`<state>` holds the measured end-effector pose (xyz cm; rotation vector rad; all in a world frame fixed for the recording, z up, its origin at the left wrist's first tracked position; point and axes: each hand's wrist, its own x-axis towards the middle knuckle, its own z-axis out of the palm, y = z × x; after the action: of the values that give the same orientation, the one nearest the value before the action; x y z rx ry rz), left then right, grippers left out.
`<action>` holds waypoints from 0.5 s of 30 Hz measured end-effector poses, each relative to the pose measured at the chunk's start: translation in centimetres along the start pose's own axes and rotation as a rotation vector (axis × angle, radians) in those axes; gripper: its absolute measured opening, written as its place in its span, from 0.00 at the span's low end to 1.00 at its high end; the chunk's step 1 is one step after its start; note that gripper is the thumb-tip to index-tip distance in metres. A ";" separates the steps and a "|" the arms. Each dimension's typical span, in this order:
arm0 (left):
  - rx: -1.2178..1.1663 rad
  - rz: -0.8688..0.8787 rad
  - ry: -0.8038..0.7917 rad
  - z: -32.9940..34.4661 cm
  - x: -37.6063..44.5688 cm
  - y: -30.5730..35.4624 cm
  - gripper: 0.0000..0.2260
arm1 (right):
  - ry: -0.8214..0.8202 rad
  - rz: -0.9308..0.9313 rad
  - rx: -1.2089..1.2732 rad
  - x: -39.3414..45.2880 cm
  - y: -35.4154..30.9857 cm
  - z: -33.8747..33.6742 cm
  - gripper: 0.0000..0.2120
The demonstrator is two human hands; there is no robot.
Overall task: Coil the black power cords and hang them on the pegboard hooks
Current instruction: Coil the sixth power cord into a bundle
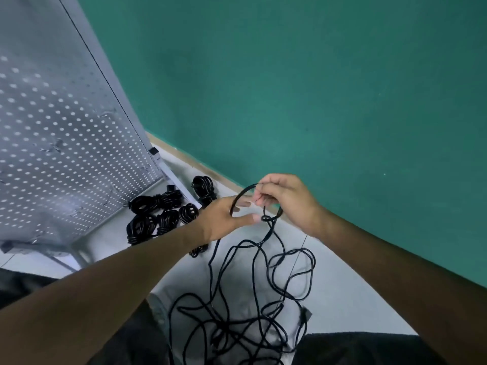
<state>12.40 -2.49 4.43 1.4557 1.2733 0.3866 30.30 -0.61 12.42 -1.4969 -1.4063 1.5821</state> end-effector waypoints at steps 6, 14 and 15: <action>-0.199 0.262 -0.005 0.2 -6.9 8.6 0.17 | 0.047 -0.173 0.234 -8.7 -8.3 -0.4 0.10; -0.288 0.470 -0.011 -0.2 -16.0 19.7 0.02 | 0.125 -0.370 0.250 -19.2 -18.2 -1.0 0.11; -0.307 0.479 -0.026 -0.3 -17.1 20.9 0.02 | 0.137 -0.389 0.240 -20.3 -18.8 -1.1 0.10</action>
<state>15.96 -12.77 29.12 1.4803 0.7898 0.8396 31.20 -12.70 37.30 -1.0916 -1.2843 1.3252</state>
